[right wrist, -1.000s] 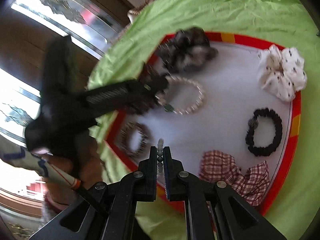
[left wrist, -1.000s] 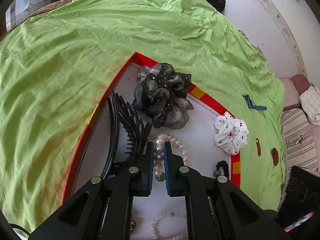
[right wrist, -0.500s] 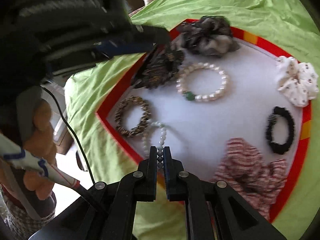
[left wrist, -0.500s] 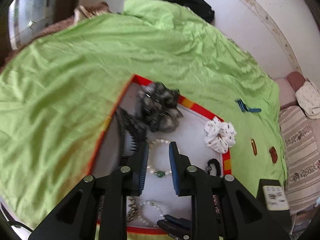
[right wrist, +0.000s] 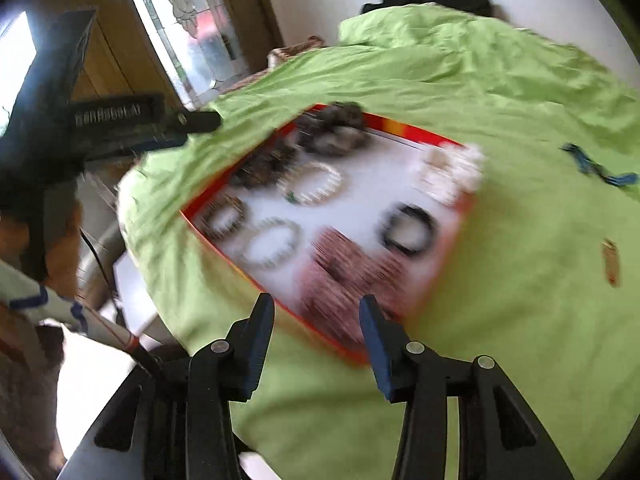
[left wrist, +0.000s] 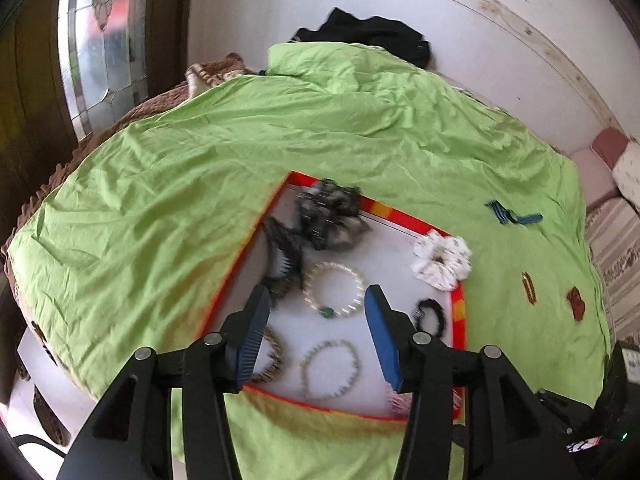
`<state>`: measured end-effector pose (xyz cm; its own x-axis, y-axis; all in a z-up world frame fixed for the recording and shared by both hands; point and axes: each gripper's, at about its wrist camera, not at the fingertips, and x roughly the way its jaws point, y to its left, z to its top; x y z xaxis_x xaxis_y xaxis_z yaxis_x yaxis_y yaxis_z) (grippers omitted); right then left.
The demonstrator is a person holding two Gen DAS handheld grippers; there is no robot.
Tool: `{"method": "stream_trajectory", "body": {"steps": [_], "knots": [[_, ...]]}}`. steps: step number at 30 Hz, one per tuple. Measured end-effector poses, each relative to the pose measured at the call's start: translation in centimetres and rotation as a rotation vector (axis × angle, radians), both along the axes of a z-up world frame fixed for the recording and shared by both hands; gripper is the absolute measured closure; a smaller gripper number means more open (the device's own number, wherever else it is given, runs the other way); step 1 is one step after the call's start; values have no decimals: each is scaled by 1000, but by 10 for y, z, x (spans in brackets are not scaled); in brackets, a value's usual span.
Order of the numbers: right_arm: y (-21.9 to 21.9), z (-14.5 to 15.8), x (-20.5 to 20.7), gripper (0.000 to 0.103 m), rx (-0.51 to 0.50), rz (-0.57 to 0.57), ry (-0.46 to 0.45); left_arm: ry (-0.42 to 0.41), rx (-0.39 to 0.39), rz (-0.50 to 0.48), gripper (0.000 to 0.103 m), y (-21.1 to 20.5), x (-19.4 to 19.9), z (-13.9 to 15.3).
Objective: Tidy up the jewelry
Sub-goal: 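Lift both tools away from the tray toward the red items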
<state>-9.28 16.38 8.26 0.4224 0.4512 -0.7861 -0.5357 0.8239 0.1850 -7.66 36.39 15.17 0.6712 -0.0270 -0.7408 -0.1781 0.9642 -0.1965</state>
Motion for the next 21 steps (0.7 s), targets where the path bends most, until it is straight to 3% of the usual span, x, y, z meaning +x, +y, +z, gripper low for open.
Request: {"method": "stream_trajectory", "body": {"steps": [8, 21], "knots": [[-117, -27, -37, 55, -63, -201, 26, 9, 27, -123, 52, -81, -8, 9], [-274, -34, -57, 55, 26, -523, 24, 61, 120, -345, 52, -233, -2, -1]]}}
